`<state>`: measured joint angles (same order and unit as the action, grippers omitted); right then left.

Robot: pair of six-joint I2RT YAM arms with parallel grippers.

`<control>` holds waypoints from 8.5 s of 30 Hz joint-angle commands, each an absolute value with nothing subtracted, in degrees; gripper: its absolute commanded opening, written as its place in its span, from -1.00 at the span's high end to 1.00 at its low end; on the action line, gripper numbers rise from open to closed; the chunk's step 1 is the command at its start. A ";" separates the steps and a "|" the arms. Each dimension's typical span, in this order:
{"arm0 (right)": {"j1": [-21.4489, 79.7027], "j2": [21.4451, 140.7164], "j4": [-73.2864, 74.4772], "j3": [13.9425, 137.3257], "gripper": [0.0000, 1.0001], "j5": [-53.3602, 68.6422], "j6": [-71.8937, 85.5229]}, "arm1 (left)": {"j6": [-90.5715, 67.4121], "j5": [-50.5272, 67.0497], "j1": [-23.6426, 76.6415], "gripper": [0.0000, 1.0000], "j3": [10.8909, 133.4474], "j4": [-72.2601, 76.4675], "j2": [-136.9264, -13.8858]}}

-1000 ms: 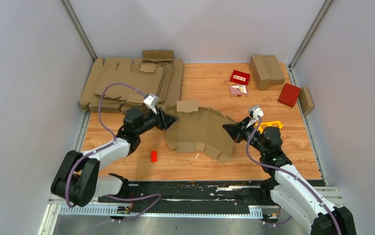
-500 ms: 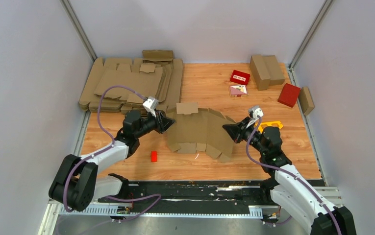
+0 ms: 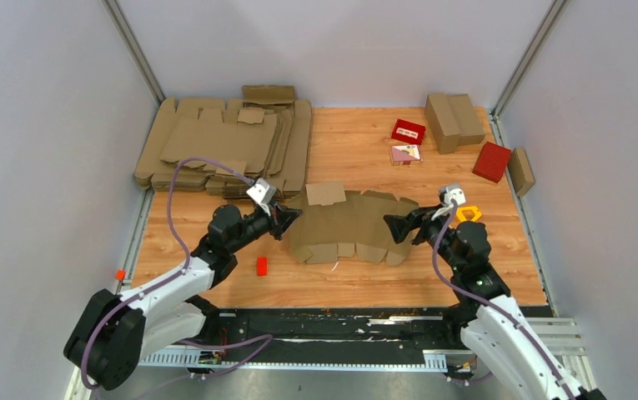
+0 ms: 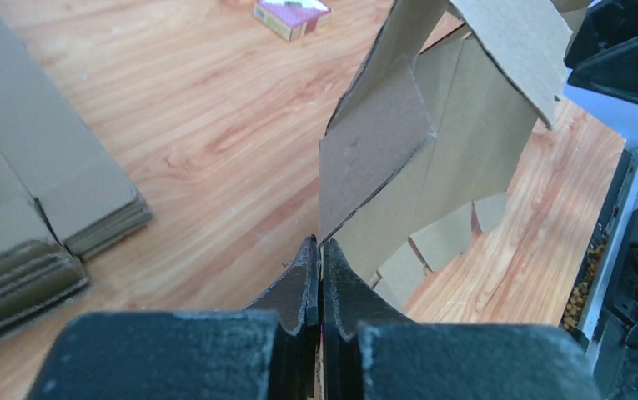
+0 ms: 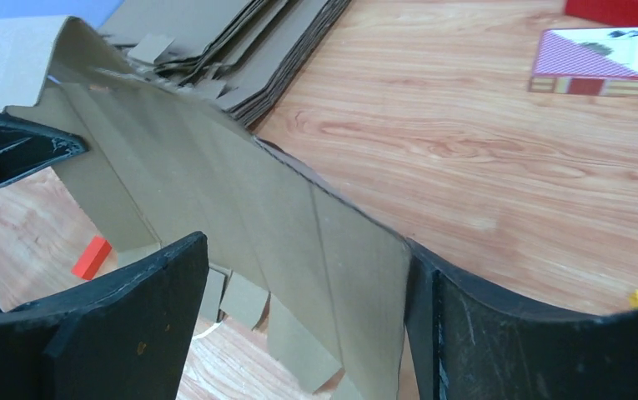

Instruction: Fold the paper box

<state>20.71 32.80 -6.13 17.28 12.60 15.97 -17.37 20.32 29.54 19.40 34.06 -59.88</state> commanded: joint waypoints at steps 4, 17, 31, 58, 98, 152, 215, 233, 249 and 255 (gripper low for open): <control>20.81 27.20 14.85 26.45 -0.53 17.27 14.60 | -15.51 16.56 30.14 1.00 16.72 40.07 -54.64; 26.54 31.38 17.17 27.32 -0.51 8.28 18.14 | -22.61 18.44 30.14 1.00 16.28 43.66 -53.55; 26.54 21.42 18.93 30.26 -0.41 10.34 15.10 | -24.23 13.87 30.06 1.00 17.15 38.06 -50.08; 43.05 82.41 -4.91 45.51 1.00 7.22 16.03 | -24.09 26.21 30.06 1.00 16.70 48.16 -56.12; 47.32 79.31 -11.37 29.07 0.99 9.60 21.88 | -20.43 22.47 30.06 1.00 17.23 43.61 -57.34; 46.16 35.91 18.90 25.90 -0.86 -22.95 24.66 | -6.37 1.64 41.93 1.00 20.51 40.08 -69.53; 15.24 49.84 -16.82 8.11 -0.86 22.12 41.31 | -22.12 6.03 35.12 1.00 19.69 45.88 -77.83; 24.84 66.33 -30.69 9.38 -0.87 15.51 46.84 | -21.77 7.38 35.15 1.00 20.17 45.41 -78.63; 30.58 68.57 -32.20 12.72 -0.84 12.89 51.24 | -22.85 8.87 35.12 1.00 19.95 46.86 -78.77; 30.51 71.13 -35.47 13.01 -0.83 13.27 53.02 | -23.00 10.33 35.14 1.00 19.88 47.46 -78.24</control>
